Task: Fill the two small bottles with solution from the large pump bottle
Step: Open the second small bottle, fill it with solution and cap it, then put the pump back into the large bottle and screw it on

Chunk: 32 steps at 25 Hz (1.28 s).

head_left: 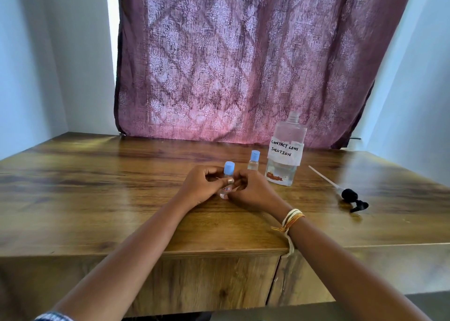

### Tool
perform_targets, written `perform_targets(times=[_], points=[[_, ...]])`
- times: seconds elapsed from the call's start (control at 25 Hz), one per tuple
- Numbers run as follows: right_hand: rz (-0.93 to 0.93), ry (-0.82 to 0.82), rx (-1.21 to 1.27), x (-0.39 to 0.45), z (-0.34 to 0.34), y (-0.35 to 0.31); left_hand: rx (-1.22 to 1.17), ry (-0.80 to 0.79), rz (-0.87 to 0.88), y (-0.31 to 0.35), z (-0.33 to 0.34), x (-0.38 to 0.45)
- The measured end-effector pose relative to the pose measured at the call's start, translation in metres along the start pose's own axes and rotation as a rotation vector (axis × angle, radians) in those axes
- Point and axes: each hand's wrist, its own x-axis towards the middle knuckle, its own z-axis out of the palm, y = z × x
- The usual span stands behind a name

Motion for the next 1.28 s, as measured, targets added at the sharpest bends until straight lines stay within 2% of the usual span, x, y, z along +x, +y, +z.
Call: perform_targets(times=[0.2,0.36,0.44,0.52,0.6,0.68,0.8,0.96,1.16,1.28], points=[[0.067,0.019,0.015,0.028,0.010,-0.003,0.062,0.024,-0.225,-0.011,-0.003,0.006],[0.116,-0.012,0.014,0.037,0.011,0.002,0.120,0.066,-0.250,-0.009,-0.001,0.004],[0.123,-0.029,0.012,0.037,0.008,0.005,0.216,0.125,-0.198,-0.005,0.002,-0.001],[0.132,-0.017,0.029,0.032,0.000,0.008,0.325,0.188,-0.057,-0.001,0.006,-0.006],[0.113,0.016,-0.017,0.023,-0.014,0.015,0.358,0.231,0.116,0.006,0.012,-0.007],[0.107,0.046,-0.043,0.013,-0.030,0.024,0.343,0.222,0.211,0.017,0.019,-0.006],[0.179,0.109,-0.069,-0.005,-0.064,0.041,0.263,0.140,0.230,0.045,0.040,0.001],[0.213,0.234,-0.202,-0.026,-0.110,0.061,0.183,0.108,0.268,0.079,0.073,0.028],[0.337,0.465,-0.322,-0.043,-0.149,0.096,0.199,0.142,0.256,0.111,0.110,0.070],[0.487,0.477,-0.479,-0.049,-0.163,0.113,0.190,0.227,0.248,0.129,0.120,0.092]])
